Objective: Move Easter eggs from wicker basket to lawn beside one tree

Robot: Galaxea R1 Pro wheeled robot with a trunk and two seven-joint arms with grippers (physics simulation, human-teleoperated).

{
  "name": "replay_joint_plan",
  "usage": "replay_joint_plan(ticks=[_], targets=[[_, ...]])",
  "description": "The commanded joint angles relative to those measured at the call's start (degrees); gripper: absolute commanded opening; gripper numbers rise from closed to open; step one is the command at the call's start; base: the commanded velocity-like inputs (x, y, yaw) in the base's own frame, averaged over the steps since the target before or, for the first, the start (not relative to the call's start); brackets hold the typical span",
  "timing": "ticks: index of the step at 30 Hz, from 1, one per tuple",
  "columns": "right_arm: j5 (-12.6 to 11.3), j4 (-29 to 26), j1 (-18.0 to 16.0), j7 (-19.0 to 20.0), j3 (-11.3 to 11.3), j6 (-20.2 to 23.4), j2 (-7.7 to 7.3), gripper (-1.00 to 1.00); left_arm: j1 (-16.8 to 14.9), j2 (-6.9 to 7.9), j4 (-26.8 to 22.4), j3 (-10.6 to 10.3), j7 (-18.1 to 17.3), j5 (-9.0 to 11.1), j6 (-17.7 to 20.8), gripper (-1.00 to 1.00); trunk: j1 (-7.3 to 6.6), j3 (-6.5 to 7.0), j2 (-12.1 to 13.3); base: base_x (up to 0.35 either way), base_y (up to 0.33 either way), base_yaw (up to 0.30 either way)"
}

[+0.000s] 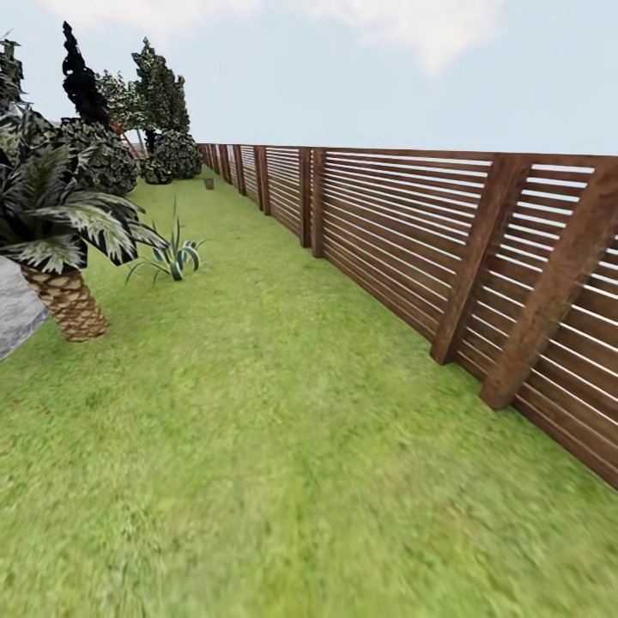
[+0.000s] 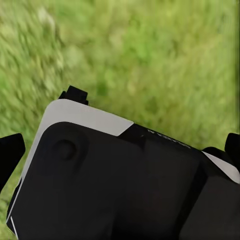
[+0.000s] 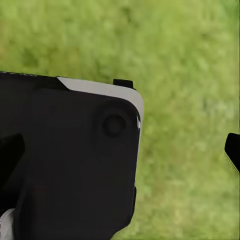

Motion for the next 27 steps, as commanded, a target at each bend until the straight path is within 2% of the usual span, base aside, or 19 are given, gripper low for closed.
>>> replay_joint_plan(ticks=[1,27], targets=[[0.0,0.0,0.0,0.0,0.0,0.0,0.0,1.0,0.0,-0.01,0.0,0.0,0.0,0.0,0.0,1.0,0.0,0.0,0.0,0.332,0.0,0.0],[0.0,0.0,0.0,0.0,0.0,0.1,-0.06,1.0,0.0,-0.02,0.7,0.0,0.0,-0.1,0.0,1.0,0.0,0.0,0.0,0.332,0.0,0.0]])
